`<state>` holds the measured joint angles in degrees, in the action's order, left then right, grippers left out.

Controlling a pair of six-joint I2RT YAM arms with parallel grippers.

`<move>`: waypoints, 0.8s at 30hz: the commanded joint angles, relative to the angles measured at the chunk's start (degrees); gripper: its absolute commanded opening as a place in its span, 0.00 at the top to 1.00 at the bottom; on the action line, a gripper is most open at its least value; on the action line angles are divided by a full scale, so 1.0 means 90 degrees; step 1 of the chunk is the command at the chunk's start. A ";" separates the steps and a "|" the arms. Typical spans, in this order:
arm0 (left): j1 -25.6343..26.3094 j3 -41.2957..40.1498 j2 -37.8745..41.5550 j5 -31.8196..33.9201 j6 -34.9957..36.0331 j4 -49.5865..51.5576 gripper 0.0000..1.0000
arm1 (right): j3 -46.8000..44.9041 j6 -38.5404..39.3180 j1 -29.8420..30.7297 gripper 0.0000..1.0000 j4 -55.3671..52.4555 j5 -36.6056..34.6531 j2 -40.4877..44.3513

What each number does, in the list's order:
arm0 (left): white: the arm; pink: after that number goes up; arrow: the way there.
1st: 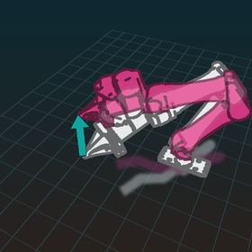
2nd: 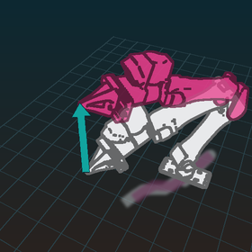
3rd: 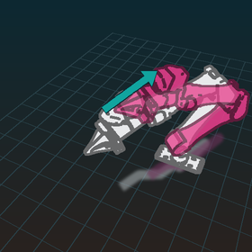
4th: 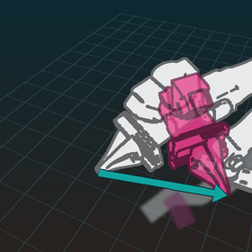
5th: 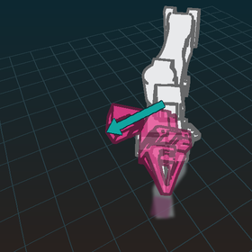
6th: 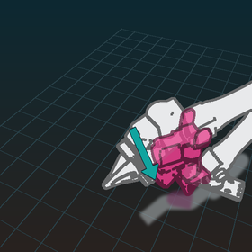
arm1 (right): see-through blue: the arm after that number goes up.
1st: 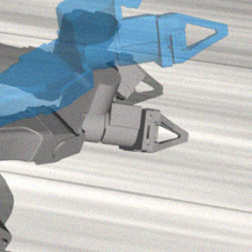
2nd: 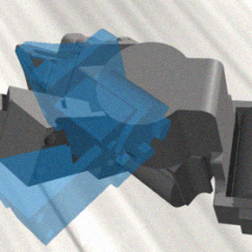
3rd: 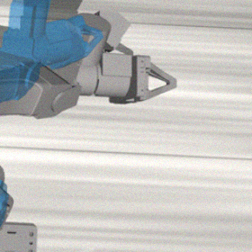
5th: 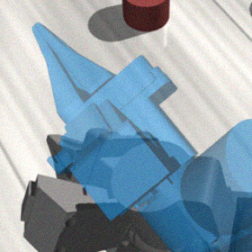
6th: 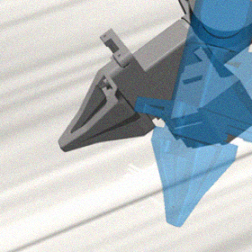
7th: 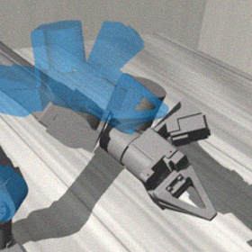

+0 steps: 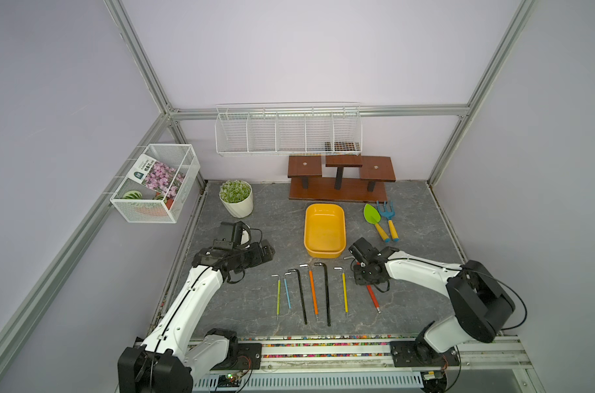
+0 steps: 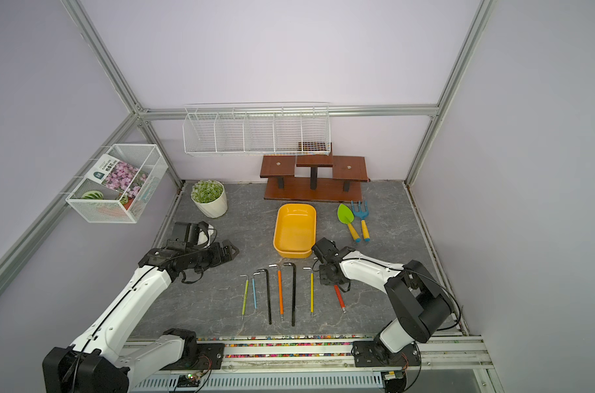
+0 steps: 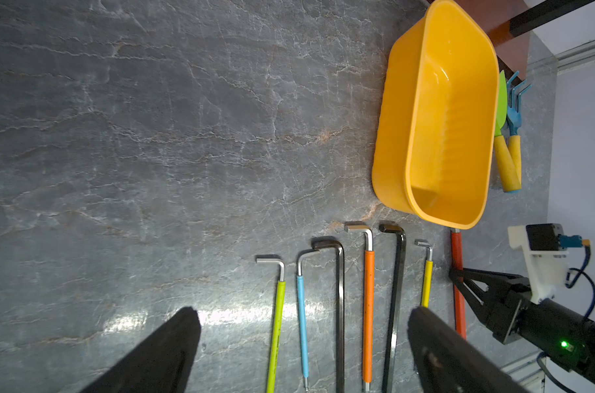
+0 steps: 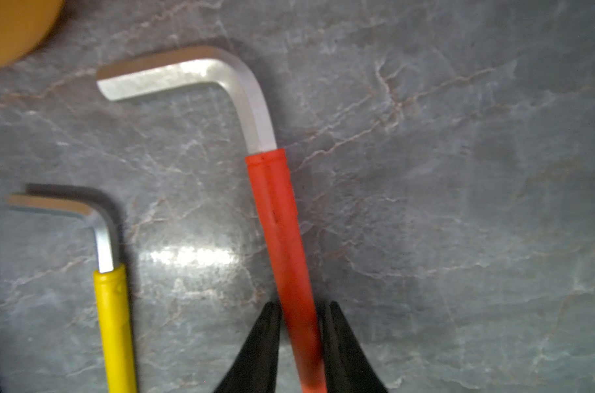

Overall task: Put the hex key on the desktop into the storage box
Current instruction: Pick up the Allen key from the center of the board.

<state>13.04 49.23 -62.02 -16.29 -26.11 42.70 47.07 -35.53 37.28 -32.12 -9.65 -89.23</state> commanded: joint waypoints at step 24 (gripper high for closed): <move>0.0050 0.0909 0.0008 -0.0653 -0.0313 -0.0369 0.00 | 0.1146 0.0390 0.0068 0.99 -0.1461 -0.0101 0.2119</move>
<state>13.19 53.65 -61.65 -19.57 -28.05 41.80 53.80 -33.76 37.56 -43.99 -10.46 -71.85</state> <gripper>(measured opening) 0.999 0.161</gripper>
